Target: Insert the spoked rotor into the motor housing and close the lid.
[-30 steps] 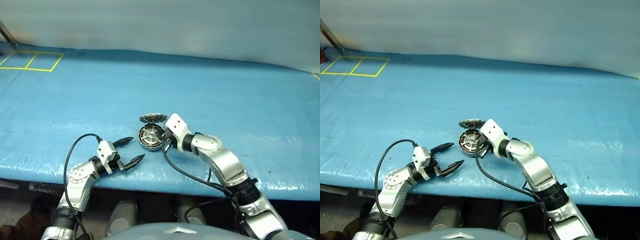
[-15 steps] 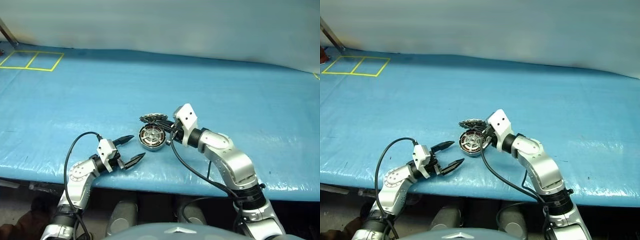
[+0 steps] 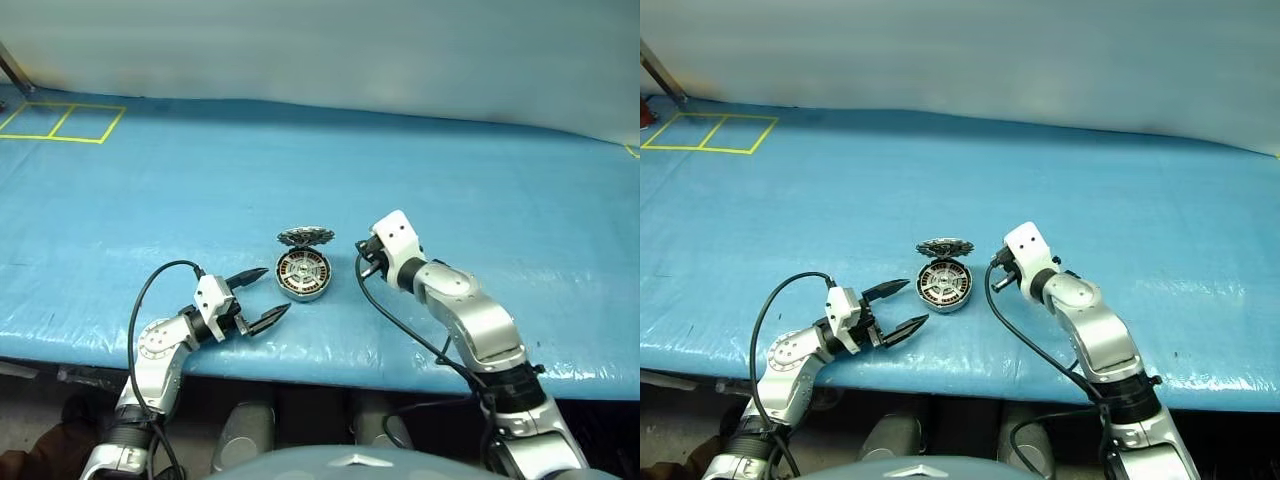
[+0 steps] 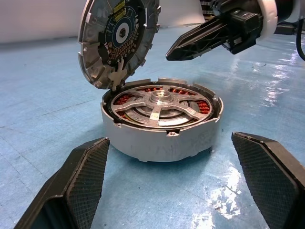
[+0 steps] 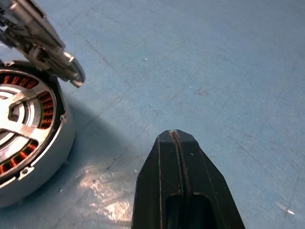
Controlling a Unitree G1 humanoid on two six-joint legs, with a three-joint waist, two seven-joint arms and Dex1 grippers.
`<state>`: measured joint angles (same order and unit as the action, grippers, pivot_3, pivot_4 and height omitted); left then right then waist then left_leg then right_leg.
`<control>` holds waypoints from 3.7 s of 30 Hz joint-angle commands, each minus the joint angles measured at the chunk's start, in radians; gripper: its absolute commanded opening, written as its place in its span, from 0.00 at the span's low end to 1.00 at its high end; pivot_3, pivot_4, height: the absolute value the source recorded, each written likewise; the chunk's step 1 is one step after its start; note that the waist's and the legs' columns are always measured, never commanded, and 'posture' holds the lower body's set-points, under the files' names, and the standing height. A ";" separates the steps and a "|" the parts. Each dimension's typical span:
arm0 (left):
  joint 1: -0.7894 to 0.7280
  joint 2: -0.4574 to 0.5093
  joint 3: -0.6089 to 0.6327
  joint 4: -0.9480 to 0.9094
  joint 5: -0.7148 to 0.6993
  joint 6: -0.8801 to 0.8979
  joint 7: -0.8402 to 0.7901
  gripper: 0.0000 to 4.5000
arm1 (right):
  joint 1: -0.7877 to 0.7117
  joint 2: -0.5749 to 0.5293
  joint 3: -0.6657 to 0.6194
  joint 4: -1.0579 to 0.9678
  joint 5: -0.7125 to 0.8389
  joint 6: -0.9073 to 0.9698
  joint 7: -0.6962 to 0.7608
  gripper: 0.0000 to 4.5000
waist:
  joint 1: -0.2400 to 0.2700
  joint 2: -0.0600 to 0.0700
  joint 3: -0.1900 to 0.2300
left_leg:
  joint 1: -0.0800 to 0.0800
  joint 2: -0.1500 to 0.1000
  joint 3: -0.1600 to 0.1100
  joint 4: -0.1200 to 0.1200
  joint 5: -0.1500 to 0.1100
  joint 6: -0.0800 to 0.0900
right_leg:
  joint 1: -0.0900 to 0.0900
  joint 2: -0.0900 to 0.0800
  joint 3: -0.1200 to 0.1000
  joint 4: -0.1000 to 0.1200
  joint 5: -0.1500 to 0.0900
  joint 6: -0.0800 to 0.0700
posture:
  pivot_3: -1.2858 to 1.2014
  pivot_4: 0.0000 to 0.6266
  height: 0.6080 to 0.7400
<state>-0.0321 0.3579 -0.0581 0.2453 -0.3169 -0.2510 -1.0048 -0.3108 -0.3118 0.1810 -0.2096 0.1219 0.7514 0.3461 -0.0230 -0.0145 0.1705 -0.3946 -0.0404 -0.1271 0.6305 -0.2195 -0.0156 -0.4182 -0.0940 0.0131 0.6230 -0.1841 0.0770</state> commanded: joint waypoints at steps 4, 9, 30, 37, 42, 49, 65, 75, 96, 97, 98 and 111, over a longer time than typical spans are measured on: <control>0.008 0.009 0.017 -0.018 -0.009 -0.015 -0.003 1.00 | -0.135 0.057 -0.054 0.099 0.014 -0.113 0.003 0.00 | -0.003 0.000 0.000 | 0.000 0.000 0.000 0.000 0.000 0.000 | 0.000 0.000 0.000 0.000 0.000 0.000 | 0.52 0.24 1.00; 0.025 0.009 0.023 -0.027 -0.017 -0.012 -0.006 1.00 | -0.197 0.110 -0.082 0.098 0.125 -0.090 0.095 0.00 | -0.006 0.000 0.000 | 0.000 0.000 0.000 -0.001 0.000 0.000 | 0.000 0.000 0.000 0.000 0.000 0.000 | 0.52 0.24 1.00; 0.026 0.008 0.022 -0.012 -0.014 -0.019 -0.009 1.00 | -0.048 0.041 0.068 -0.119 0.224 0.063 0.209 0.00 | -0.011 0.001 0.000 | 0.001 0.000 -0.002 -0.001 0.000 0.000 | 0.000 0.001 0.000 0.001 0.000 -0.001 | 0.52 0.24 1.00; 0.026 0.011 0.022 -0.012 -0.014 -0.017 -0.011 1.00 | -0.013 0.040 0.114 -0.125 0.209 0.061 0.192 0.00 | -0.012 0.001 0.000 | 0.000 0.000 -0.001 -0.001 0.000 0.000 | 0.000 0.001 0.000 0.001 0.000 -0.001 | 0.52 0.24 1.00; 0.028 0.014 0.025 -0.015 -0.017 -0.015 -0.014 1.00 | 0.009 0.038 0.138 -0.126 0.195 0.055 0.190 0.00 | -0.011 0.001 0.000 | 0.000 0.000 -0.002 -0.001 0.000 0.000 | 0.000 0.001 0.000 0.001 0.000 -0.001 | 0.52 0.24 1.00; 0.031 0.014 0.025 -0.018 -0.017 -0.013 -0.014 1.00 | 0.032 0.010 0.198 -0.073 0.121 0.021 0.180 0.00 | -0.012 0.000 0.000 | 0.001 0.000 -0.002 -0.001 0.000 0.000 | 0.000 0.001 0.000 0.001 0.000 -0.001 | 0.52 0.24 1.00; 0.029 0.009 0.021 -0.013 -0.005 -0.021 -0.005 1.00 | 0.039 0.018 0.191 -0.066 0.112 -0.044 0.210 0.43 | -0.011 0.000 -0.001 | 0.003 0.000 -0.002 -0.001 0.000 0.000 | 0.002 0.001 0.000 0.001 -0.001 -0.001 | 0.52 0.24 1.00; 0.029 0.005 0.016 -0.009 0.002 -0.022 0.000 1.00 | 0.026 0.049 0.176 -0.032 0.084 -0.109 0.171 0.71 | -0.009 0.000 -0.001 | 0.003 0.000 -0.002 -0.001 0.000 0.000 | 0.002 0.001 0.000 0.001 -0.001 -0.001 | 0.52 0.24 1.00; 0.032 0.008 0.018 -0.010 0.008 -0.025 0.002 1.00 | 0.028 0.055 0.188 0.006 0.016 -0.177 0.178 1.00 | -0.008 0.001 -0.001 | 0.002 0.000 -0.002 -0.001 0.000 0.000 | 0.001 0.001 0.000 0.001 -0.001 -0.001 | 0.52 0.24 1.00; 0.032 0.007 0.018 -0.010 0.008 -0.026 0.003 1.00 | 0.029 0.056 0.187 0.006 0.016 -0.179 0.178 1.00 | -0.008 0.001 -0.001 | 0.002 0.000 -0.002 -0.001 0.000 0.000 | 0.001 0.001 0.000 0.001 -0.001 -0.001 | 0.52 0.24 1.00; 0.033 0.007 0.019 -0.009 0.007 -0.026 0.003 1.00 | 0.029 0.057 0.186 0.006 0.015 -0.182 0.179 0.96 | -0.008 0.001 -0.001 | 0.002 0.000 -0.002 -0.001 0.000 0.000 | 0.001 0.001 0.000 0.001 -0.001 -0.001 | 0.52 0.24 1.00; 0.036 0.005 0.020 -0.007 0.007 -0.026 0.006 1.00 | 0.034 0.059 0.188 0.009 0.000 -0.190 0.176 0.67 | -0.006 0.001 -0.001 | 0.002 0.000 -0.002 -0.001 0.000 0.000 | 0.001 0.001 0.000 0.001 -0.001 -0.001 | 0.52 0.24 1.00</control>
<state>0.0026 0.3616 -0.0457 0.2460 -0.3128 -0.2546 -1.0021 -0.2799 -0.2597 0.3802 -0.1978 0.1277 0.5704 0.5325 -0.0290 -0.0139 0.1694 -0.3928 -0.0402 -0.1291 0.6295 -0.2193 -0.0160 -0.4173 -0.0933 0.0127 0.6240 -0.1848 0.0760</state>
